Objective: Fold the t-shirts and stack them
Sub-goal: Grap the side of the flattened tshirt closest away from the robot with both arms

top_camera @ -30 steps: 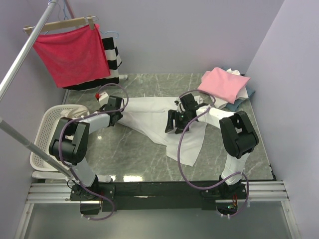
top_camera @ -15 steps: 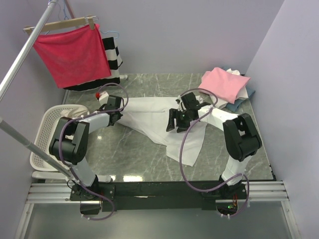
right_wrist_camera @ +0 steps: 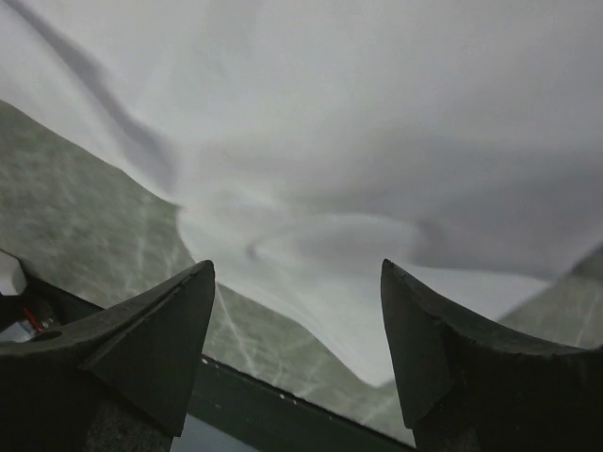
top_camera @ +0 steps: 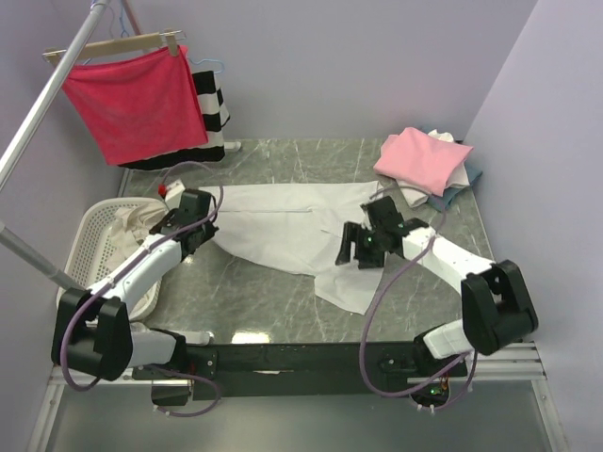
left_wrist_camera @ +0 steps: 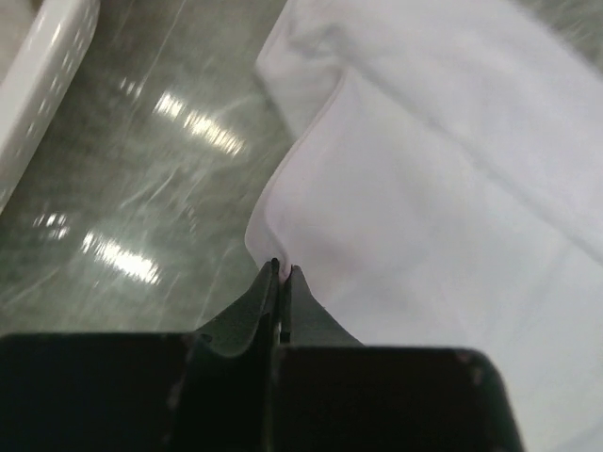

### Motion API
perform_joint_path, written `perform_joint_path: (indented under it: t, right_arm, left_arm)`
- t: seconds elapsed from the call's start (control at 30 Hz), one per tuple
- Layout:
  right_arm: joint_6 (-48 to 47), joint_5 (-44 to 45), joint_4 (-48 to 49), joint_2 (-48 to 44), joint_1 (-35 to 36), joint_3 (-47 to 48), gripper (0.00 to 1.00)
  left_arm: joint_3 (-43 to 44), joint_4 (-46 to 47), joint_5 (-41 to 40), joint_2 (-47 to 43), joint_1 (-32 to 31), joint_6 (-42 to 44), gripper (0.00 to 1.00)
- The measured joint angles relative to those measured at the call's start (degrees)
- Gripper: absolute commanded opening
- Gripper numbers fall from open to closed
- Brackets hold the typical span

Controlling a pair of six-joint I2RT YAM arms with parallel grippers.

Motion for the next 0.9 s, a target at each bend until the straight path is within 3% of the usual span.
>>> perform_joint_path:
  t: [0.23,0.47,0.7,0.9]
  right_arm:
    - [8.2,0.98,-1.53,-12.96,0.0,-14.36,0.77]
    - [13.46,2.75,-4.15,-22.8,0.0,-18.6,0.76]
    - [17.18,3.3,-6.99,-27.45,0.0,-23.34,0.73]
    - [18.82,2.99,-7.17,-27.61,0.0,-25.33,0.7]
  left_arm:
    - [-7.1,-6.82,1.81,-4.52,-0.74,-4.42,0.01]
    - [-9.84,-10.08,2.16,-7.37,-2.05,-7.04,0.01]
    - [-12.63,-12.87,2.84,-10.86,-3.34,-9.18,0.01]
    - [-12.94,-15.87,3.08,-12.22,-8.13,-12.55,0.01]
